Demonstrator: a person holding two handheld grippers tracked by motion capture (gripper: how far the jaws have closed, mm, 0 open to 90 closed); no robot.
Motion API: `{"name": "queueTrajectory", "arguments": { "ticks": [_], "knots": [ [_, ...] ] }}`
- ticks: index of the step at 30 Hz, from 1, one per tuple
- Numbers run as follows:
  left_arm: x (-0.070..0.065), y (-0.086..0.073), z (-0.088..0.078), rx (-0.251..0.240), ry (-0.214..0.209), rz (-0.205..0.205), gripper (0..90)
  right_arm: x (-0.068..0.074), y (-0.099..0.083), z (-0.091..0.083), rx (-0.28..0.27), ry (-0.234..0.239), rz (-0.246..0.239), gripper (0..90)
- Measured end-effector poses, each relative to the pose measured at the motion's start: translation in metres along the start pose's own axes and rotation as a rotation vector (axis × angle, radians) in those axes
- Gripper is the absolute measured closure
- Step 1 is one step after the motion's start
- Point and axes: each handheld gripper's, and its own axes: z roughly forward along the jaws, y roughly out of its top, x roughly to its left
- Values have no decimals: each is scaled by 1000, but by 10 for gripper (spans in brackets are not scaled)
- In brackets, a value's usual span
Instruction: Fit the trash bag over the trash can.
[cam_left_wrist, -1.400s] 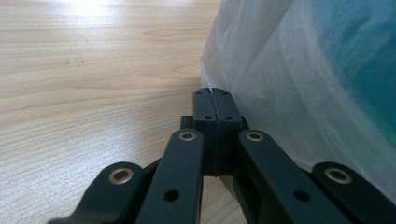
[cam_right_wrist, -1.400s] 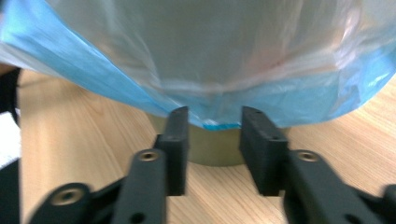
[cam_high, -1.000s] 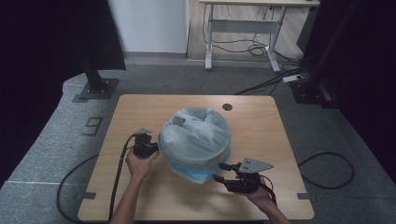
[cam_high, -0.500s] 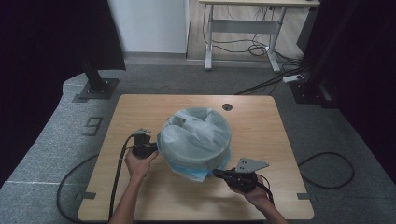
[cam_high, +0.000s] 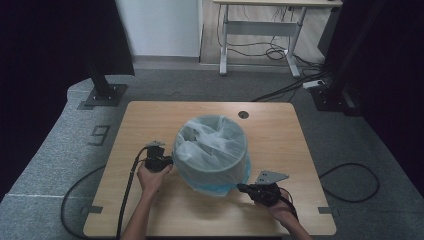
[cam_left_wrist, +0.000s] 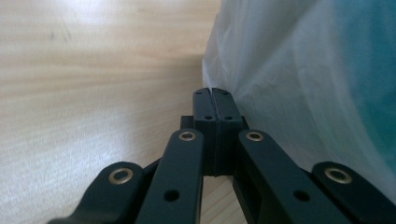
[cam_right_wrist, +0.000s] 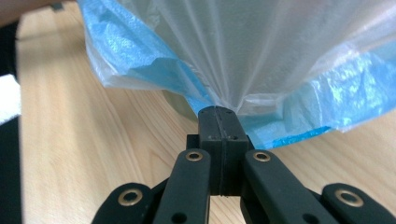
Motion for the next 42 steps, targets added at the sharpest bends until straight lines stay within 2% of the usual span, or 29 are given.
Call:
{"name": "queueTrajectory", "arguments": {
  "ticks": [5, 7, 9, 11, 14, 18, 21, 23, 29, 32, 34, 36, 39, 42],
  "knots": [
    [0, -2, 0, 19, 4, 6, 900, -6, -8, 6, 45, -46, -2, 892],
    [1, -2, -1, 28, 9, 7, 900, -9, -10, 6, 39, -56, 1, 892],
    [1, -3, -4, 30, 33, 21, 887, -10, -10, 4, 26, -65, 9, 891],
    [-1, -3, -10, 24, 60, 45, 780, -10, -9, 0, -4, -82, 10, 883],
    [-3, -7, -27, -37, 109, 74, 544, -10, -8, -9, -77, -83, 35, 721],
    [0, -12, -56, -88, 131, 86, 380, -12, -8, -22, -159, -73, 68, 571],
    [1, -11, -79, -129, 117, 91, 331, -13, -8, -31, -198, -85, 80, 472],
    [-2, -7, -94, -159, 104, 108, 305, -15, -9, -34, -207, -98, 89, 438],
    [-31, 15, -123, -222, 42, 212, 258, -22, -12, -41, -218, -124, 138, 388],
    [-44, 26, -129, -229, 10, 255, 248, -24, -13, -43, -226, -125, 153, 386],
    [-49, 30, -130, -219, 4, 276, 245, -24, -14, -44, -223, -121, 156, 384],
    [-51, 33, -130, -204, -1, 291, 241, -25, -15, -44, -218, -111, 162, 378],
    [-52, 38, -129, -199, -32, 307, 237, -29, -16, -45, -212, -91, 181, 368],
    [-58, 45, -129, -194, -49, 320, 234, -33, -17, -48, -217, -95, 195, 362]
  ]
}}
